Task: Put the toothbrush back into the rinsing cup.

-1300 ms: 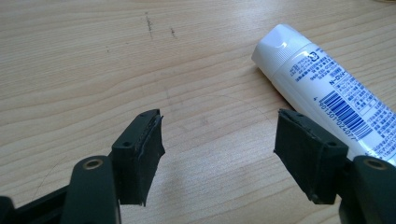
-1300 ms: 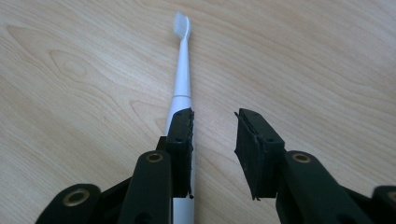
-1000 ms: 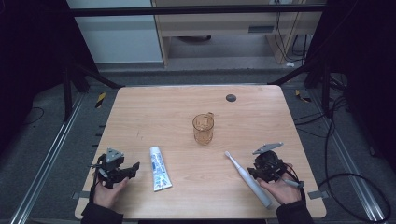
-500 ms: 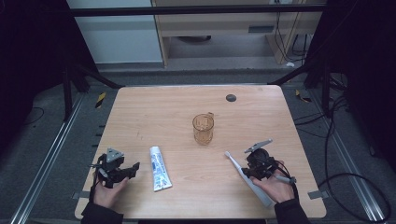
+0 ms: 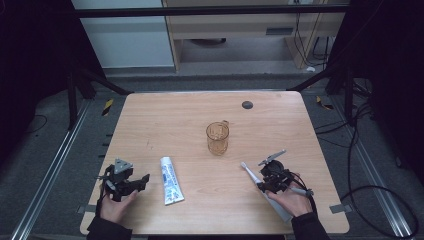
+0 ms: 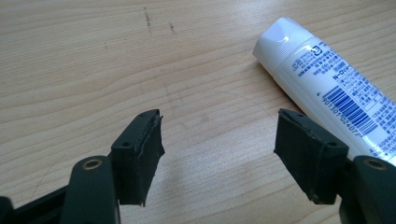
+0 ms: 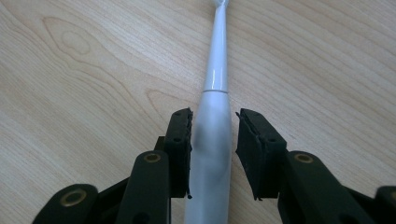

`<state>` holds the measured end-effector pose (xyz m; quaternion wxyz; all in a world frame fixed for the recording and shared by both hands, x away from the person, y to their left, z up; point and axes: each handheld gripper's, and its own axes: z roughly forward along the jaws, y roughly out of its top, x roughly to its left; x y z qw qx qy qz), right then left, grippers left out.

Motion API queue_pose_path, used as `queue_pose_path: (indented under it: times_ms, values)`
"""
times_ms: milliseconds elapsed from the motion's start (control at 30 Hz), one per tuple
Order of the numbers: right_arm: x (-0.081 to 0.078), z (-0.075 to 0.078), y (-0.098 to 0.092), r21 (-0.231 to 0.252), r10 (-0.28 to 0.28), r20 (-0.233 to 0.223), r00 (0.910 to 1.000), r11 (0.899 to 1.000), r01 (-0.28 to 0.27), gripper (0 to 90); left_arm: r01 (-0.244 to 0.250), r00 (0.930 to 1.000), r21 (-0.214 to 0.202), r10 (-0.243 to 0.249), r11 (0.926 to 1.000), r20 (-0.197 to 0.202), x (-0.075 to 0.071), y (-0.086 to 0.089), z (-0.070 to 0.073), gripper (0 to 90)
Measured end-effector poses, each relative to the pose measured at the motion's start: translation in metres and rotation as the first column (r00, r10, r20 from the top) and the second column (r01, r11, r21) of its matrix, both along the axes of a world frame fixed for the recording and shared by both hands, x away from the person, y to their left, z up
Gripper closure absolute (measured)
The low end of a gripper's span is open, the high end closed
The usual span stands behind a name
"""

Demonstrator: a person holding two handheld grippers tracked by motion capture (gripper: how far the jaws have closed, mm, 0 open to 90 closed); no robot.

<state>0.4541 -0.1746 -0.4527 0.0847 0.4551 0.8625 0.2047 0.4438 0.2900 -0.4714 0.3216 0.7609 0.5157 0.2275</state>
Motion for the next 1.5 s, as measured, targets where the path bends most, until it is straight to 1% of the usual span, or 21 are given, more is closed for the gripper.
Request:
queue_pose_path:
  times_ms: [633, 1100, 1200, 1500]
  values:
    - [0.003, -0.013, 0.001, -0.008, -0.004, -0.050, 0.9988, 1.000, 0.003, 64.8, 0.003, 1.0000, 0.001, -0.003, 1.0000, -0.001, 0.000, 0.000, 0.000, 31.4]
    - [0.004, -0.018, 0.004, -0.017, 0.001, -0.060, 0.9982, 1.000, -0.002, 66.0, 0.003, 1.0000, 0.001, -0.003, 1.0000, -0.001, 0.000, 0.000, 0.000, 31.4]
    - [0.004, -0.018, 0.004, -0.011, -0.008, -0.064, 0.9979, 1.000, 0.007, 66.3, 0.003, 1.0000, 0.001, -0.003, 1.0000, -0.001, 0.000, 0.000, 0.000, 31.4]
    - [0.005, -0.019, 0.004, -0.012, -0.016, -0.066, 0.9977, 1.000, 0.016, 67.0, 0.003, 1.0000, 0.002, -0.003, 1.0000, -0.003, 0.000, 0.000, 0.000, 31.4]
